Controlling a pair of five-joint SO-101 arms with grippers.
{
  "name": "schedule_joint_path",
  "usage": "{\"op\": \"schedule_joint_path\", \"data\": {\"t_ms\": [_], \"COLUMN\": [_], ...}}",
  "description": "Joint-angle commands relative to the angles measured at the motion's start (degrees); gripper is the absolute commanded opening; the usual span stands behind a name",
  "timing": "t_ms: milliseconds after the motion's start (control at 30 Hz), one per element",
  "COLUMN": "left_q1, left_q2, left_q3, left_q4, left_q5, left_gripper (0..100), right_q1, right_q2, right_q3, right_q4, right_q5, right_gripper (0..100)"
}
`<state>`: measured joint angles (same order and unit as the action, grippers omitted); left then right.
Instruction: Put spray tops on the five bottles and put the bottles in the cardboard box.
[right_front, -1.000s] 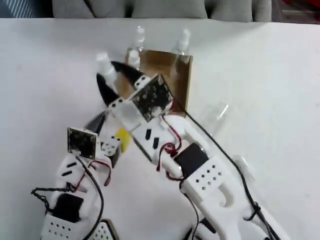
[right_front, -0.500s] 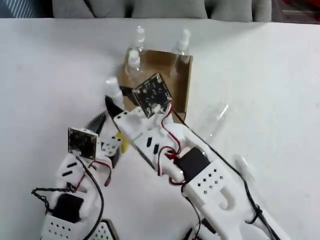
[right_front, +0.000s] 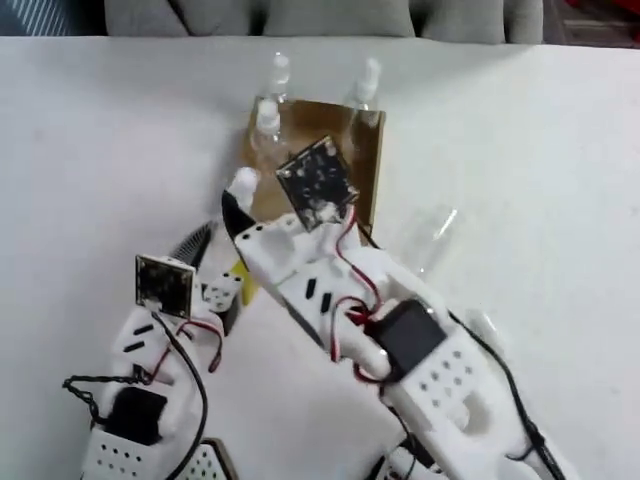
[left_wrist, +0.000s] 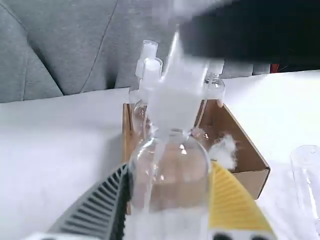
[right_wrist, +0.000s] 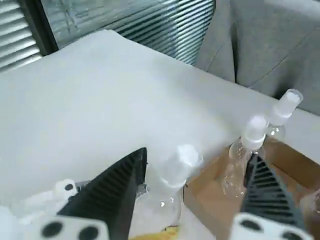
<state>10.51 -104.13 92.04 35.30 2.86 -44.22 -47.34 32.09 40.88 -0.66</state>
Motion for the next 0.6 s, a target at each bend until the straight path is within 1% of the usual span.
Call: {"op": "schedule_joint_path", "data": {"t_ms": [0, 67, 100, 167, 233, 267, 300, 333, 433, 500, 567], "left_q1": [-0.4, -0.4, -0.4, -0.4, -0.4, -0.4, -0.3, -0.3, -0.4, -0.3, -0.2], "left_q2": [-0.6, -0.6, -0.6, -0.6, -0.6, -0.6, -0.6, -0.6, -0.6, -0.6, -0.6], "left_q3": [-0.7, -0.7, -0.7, -0.7, -0.7, -0.7, -0.7, -0.7, -0.7, -0.7, -0.7], "left_q4": [-2.1, -2.1, -2.1, -2.1, -2.1, -2.1, -2.1, -2.1, -2.1, -2.0, -2.0], "left_q5": [-0.6, -0.6, -0.6, -0.6, -0.6, -0.6, -0.6, -0.6, -0.5, -0.5, -0.5], "left_gripper": [2, 2, 2, 2, 2, 2, 2, 2, 2, 2, 2], "right_q1": [-0.2, 0.7, 1.5, 3.8, 7.2, 8.9, 10.5, 11.6, 13.7, 13.9, 13.6], "right_q2": [-3.3, -4.2, -4.4, -4.6, -4.4, -4.4, -4.4, -4.4, -4.3, -4.3, -4.3], "right_q3": [-8.8, -11.6, -12.7, -13.6, -13.5, -13.0, -11.8, -10.2, -4.9, 0.3, 6.2], "right_q4": [4.4, 6.8, 7.8, 9.3, 9.7, 10.2, 10.5, 10.4, 9.5, 5.7, -0.7], "right_q5": [-0.5, -0.3, -0.3, -0.2, -0.3, -0.5, -0.6, -0.6, -0.6, -0.4, -0.2], "right_gripper": [27.6, 26.6, 24.1, 14.5, 0.8, 1.4, 5.0, 6.0, 1.0, 2.3, 1.5]}}
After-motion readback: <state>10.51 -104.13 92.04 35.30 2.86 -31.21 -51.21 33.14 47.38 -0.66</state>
